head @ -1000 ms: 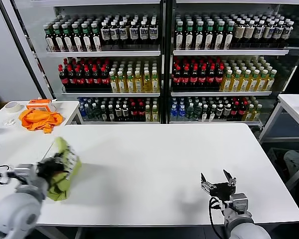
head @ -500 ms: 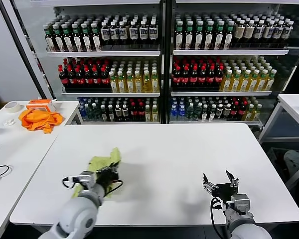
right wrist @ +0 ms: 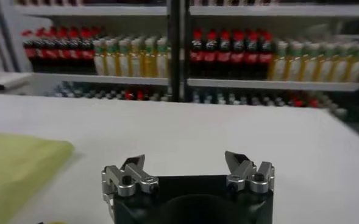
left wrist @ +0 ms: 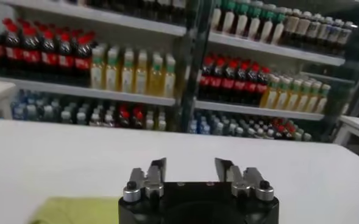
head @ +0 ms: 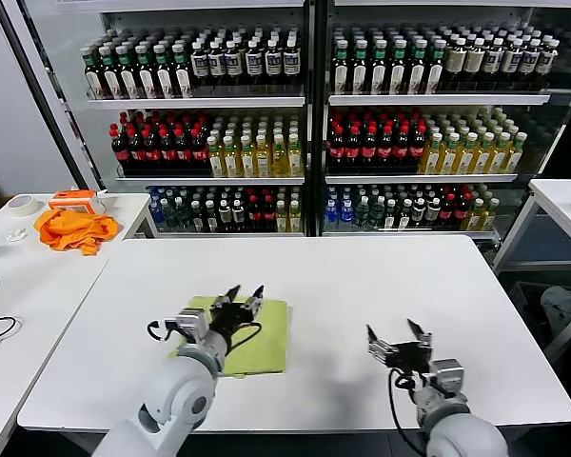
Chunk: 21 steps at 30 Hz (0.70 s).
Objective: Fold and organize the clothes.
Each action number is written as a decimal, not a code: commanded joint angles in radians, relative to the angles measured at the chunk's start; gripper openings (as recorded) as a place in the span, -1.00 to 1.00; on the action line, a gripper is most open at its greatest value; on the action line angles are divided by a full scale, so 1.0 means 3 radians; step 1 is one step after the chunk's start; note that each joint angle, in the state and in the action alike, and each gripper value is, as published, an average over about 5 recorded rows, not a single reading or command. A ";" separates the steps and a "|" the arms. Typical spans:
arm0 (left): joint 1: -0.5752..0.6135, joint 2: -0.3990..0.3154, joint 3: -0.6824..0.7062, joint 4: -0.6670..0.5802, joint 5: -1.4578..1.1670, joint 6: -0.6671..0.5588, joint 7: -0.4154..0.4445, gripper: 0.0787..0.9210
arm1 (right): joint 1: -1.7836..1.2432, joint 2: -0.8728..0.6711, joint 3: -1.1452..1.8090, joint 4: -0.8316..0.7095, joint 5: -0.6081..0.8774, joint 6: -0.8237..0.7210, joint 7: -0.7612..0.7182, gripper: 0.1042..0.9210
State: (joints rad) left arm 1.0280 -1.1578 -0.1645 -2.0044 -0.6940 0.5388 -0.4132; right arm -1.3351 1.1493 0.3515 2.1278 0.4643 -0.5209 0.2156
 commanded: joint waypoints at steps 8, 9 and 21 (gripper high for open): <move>0.0548 0.0685 -0.1160 0.0029 0.0336 -0.0232 0.0202 0.71 | 0.1402 0.0583 -0.1417 -0.1124 0.0698 -0.0194 0.0041 0.76; 0.0560 0.0669 -0.1159 0.0033 0.0359 -0.0238 0.0201 0.74 | 0.1418 0.0592 -0.1448 -0.1165 0.0703 -0.0195 0.0064 0.76; 0.0545 0.0518 -0.1027 0.0006 0.0398 -0.0227 0.0187 0.77 | 0.1408 0.0656 -0.1671 -0.1363 0.0775 -0.0203 0.0528 0.76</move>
State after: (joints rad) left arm 1.1614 -1.0119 -0.4308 -2.0012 -0.6008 0.4818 -0.3629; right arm -0.9919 1.3090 -0.0464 1.8105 0.6458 -0.5720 0.2752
